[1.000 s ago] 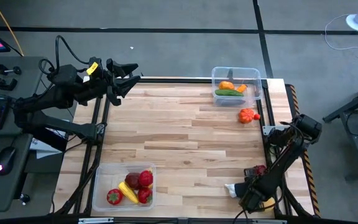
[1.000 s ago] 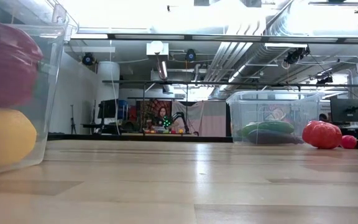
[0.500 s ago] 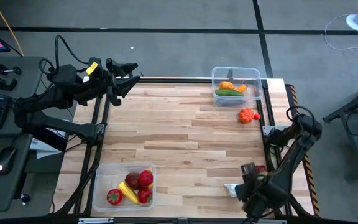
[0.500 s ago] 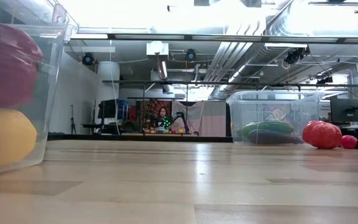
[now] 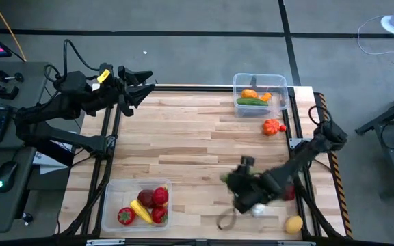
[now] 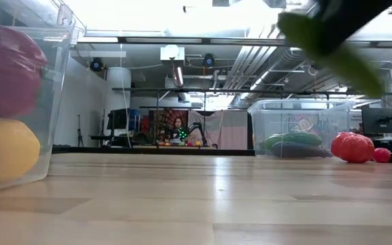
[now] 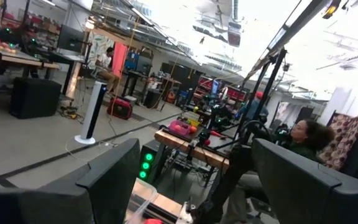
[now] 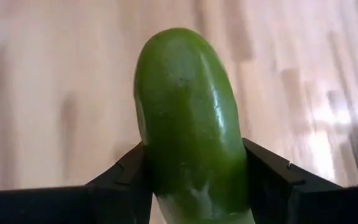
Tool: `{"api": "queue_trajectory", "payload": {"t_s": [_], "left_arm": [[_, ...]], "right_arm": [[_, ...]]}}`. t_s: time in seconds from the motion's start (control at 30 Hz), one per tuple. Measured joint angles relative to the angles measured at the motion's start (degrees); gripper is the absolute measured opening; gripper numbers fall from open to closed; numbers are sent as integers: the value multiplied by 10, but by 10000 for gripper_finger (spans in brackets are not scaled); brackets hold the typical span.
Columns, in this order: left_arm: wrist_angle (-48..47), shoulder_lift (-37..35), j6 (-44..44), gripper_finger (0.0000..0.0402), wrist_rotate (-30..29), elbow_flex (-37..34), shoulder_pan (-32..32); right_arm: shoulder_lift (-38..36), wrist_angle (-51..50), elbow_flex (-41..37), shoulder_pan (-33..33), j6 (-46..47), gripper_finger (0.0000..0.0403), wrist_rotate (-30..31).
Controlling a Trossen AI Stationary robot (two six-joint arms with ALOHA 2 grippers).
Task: Sort produce into baskets
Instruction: Put the green cucumber into the top transparent bin, then put the white garlic into the top transparent bin
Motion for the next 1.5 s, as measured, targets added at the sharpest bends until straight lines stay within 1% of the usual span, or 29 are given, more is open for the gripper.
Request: {"api": "queue_trajectory", "payload": {"t_s": [0.1,0.23,0.3,0.37,0.47,0.53,0.6,0.7,0.8,0.87,1.0,1.1,1.27,1.4,1.43,1.5], "left_arm": [[-2,0,-14,300,1,0,0],[-7,0,-30,301,2,0,0],[-11,0,-30,301,2,0,0],[-13,0,-31,300,2,0,0],[-19,0,-31,300,2,0,0],[-22,0,-31,300,2,0,0],[-23,0,-31,301,2,0,0],[-22,0,-32,300,2,0,0],[-23,0,-37,300,2,0,0],[-23,0,-44,301,2,0,0],[-23,0,-45,300,2,0,0],[-23,0,-45,300,2,0,0],[-23,0,-45,300,2,0,0],[-23,0,-45,300,0,0,0],[-23,0,-45,301,0,0,0],[-23,0,-45,300,0,0,0]], "right_arm": [[0,65,-40,-65,12,177,70],[-31,66,-67,-159,30,177,178],[-69,60,-79,-210,30,177,223],[-118,61,-96,-263,30,177,252],[-200,73,-125,-343,32,177,287],[-255,113,-146,-395,10,187,293],[-301,171,-170,-443,-40,202,285],[-349,283,-214,-513,-124,216,246],[-371,378,-251,-568,-165,219,195],[-373,416,-267,-594,-176,221,165],[-370,430,-272,-626,-181,225,111],[-369,431,-272,-640,-201,238,78],[-370,431,-271,-655,-215,283,59],[-375,431,-271,-656,-239,316,76],[-379,428,-269,-655,-242,321,71],[-389,410,-255,-655,-243,327,35]]}}
